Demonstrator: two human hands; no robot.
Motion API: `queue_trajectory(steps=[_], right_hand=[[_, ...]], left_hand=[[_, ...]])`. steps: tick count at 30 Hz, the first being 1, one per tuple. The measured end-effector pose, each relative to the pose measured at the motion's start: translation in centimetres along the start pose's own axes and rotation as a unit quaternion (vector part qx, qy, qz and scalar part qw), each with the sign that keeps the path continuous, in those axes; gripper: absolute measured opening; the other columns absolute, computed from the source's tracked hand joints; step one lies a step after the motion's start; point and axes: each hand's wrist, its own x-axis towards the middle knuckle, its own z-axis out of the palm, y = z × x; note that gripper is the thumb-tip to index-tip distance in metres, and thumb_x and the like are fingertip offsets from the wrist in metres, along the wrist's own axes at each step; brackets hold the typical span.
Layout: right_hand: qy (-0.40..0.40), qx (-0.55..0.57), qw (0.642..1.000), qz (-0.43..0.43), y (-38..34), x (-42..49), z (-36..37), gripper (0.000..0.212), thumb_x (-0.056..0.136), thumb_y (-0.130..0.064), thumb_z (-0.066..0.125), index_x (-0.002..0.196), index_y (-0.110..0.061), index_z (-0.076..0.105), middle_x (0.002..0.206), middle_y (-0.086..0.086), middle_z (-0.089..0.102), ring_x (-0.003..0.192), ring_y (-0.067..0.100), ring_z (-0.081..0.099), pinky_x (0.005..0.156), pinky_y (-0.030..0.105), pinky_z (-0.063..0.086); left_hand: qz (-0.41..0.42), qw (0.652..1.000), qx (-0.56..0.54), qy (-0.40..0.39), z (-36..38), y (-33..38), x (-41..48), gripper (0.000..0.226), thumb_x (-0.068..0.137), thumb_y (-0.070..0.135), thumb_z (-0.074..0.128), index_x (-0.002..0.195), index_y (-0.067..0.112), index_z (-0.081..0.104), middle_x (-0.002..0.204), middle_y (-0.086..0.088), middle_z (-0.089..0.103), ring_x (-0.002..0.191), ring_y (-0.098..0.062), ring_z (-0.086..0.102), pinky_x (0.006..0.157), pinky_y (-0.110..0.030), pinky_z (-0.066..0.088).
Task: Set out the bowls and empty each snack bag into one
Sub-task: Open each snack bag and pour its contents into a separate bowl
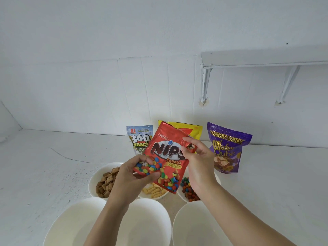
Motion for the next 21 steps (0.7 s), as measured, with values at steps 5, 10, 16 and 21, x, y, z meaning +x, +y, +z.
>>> queue_trajectory(steps=[5, 10, 16, 21], right_hand=[[-0.034, 0.005, 0.999, 0.039, -0.8, 0.5, 1.1, 0.039, 0.086, 0.012, 0.061, 0.095, -0.021, 0.080, 0.108, 0.004, 0.076, 0.102, 0.026, 0.073, 0.087, 0.051, 0.061], [-0.064, -0.098, 0.993, -0.033, -1.3, -0.5, 2.8, 0.038, 0.081, 0.011, 0.061, 0.082, -0.023, 0.076, 0.095, -0.008, 0.073, 0.094, 0.011, 0.070, 0.077, 0.031, 0.061], [-0.184, -0.219, 0.950, -0.127, -0.6, -2.2, 4.9, 0.028, 0.081, 0.010, 0.061, 0.084, -0.016, 0.069, 0.091, -0.014, 0.070, 0.093, 0.000, 0.064, 0.081, 0.016, 0.051], [-0.279, -0.264, 0.913, -0.140, 1.5, -4.4, 8.3, 0.028, 0.085, 0.008, 0.056, 0.087, -0.018, 0.066, 0.091, -0.013, 0.067, 0.098, 0.004, 0.062, 0.087, 0.023, 0.053]], left_hand=[[-0.034, 0.997, 0.031, -0.060, -1.4, 0.4, -1.3, 0.021, 0.084, 0.001, 0.077, 0.102, 0.007, 0.070, 0.099, 0.003, 0.080, 0.093, -0.018, 0.078, 0.064, -0.027, 0.062], [-0.021, 0.995, 0.097, -0.018, -3.0, 0.2, -1.7, 0.022, 0.082, -0.002, 0.080, 0.083, 0.019, 0.080, 0.103, -0.001, 0.079, 0.095, -0.019, 0.077, 0.076, -0.036, 0.065], [0.032, 0.991, 0.097, 0.082, -5.4, 1.1, -2.5, 0.022, 0.090, 0.008, 0.074, 0.092, 0.030, 0.077, 0.096, 0.002, 0.077, 0.092, -0.013, 0.074, 0.065, -0.032, 0.063], [0.083, 0.978, 0.096, 0.168, -9.2, 1.7, -4.3, 0.022, 0.090, 0.013, 0.074, 0.096, 0.033, 0.072, 0.096, 0.006, 0.077, 0.090, -0.014, 0.071, 0.060, -0.024, 0.057]])
